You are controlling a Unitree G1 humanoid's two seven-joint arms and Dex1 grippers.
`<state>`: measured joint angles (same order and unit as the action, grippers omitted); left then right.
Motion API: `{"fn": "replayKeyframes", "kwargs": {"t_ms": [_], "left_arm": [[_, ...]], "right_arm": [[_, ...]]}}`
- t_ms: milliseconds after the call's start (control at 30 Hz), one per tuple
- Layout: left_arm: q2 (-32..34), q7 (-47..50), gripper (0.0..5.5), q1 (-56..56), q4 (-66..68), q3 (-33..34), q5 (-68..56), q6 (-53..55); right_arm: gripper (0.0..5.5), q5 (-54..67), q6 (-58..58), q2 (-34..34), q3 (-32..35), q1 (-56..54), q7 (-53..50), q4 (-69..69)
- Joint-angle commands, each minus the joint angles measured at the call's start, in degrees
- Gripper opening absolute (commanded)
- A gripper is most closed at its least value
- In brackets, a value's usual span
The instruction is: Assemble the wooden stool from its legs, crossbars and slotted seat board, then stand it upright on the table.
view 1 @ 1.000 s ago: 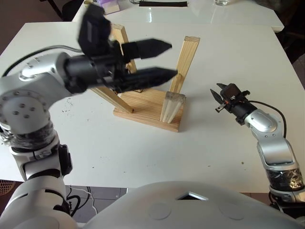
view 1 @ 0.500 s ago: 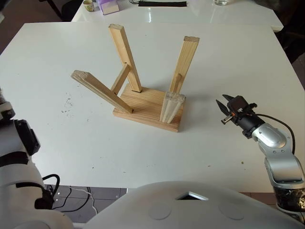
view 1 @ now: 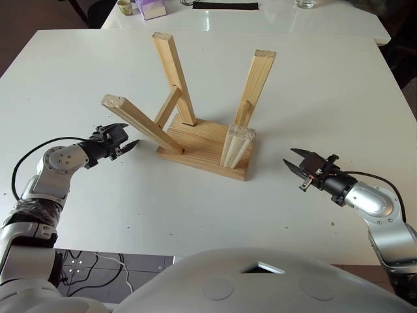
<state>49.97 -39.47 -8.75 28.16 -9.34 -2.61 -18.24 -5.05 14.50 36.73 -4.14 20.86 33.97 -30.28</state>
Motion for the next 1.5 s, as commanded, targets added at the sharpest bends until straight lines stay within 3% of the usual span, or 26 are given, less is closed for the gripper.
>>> {"fn": "replayKeyframes", "kwargs": {"t_ms": [33,333,467,700,867,1100,1333,1500], "left_arm": [[-3.77,-5.37,2.83,5.86,-8.93,-2.49,-1.95,2.77],[-1.44,-13.76,2.83,13.59,-21.57,-2.92,-4.79,6.67],[-1.81,-14.40,2.83,13.69,-23.51,-1.93,-5.81,9.37],[-0.94,-14.41,2.83,12.67,-20.34,-1.00,-3.19,8.36],[-1.33,-16.42,2.83,13.22,-22.16,-0.78,-4.98,10.48],[-0.57,-19.27,2.83,13.86,-22.94,-2.33,-3.39,11.43],[-1.24,-20.93,2.83,14.02,-32.18,-2.75,-7.58,18.26],[3.37,-24.09,2.83,16.62,-48.57,3.49,-20.30,32.33]], "right_arm": [[1.70,-1.08,-0.14,-0.38,-3.59,0.86,0.71,0.36],[1.70,-3.06,0.60,-5.58,-13.47,1.09,-1.39,2.07],[1.70,0.95,0.80,-5.06,-9.56,4.06,-1.14,-0.12],[1.70,10.69,-0.11,0.29,5.49,6.00,4.03,0.64],[1.70,5.48,-3.25,-0.52,3.70,2.63,0.69,8.37],[1.70,0.38,-7.47,-4.13,-3.88,-3.00,-1.36,15.85],[1.70,5.58,1.20,-6.02,-8.71,0.51,1.06,1.65],[1.70,15.01,13.51,-5.51,-2.49,2.66,1.55,-13.49]]}}
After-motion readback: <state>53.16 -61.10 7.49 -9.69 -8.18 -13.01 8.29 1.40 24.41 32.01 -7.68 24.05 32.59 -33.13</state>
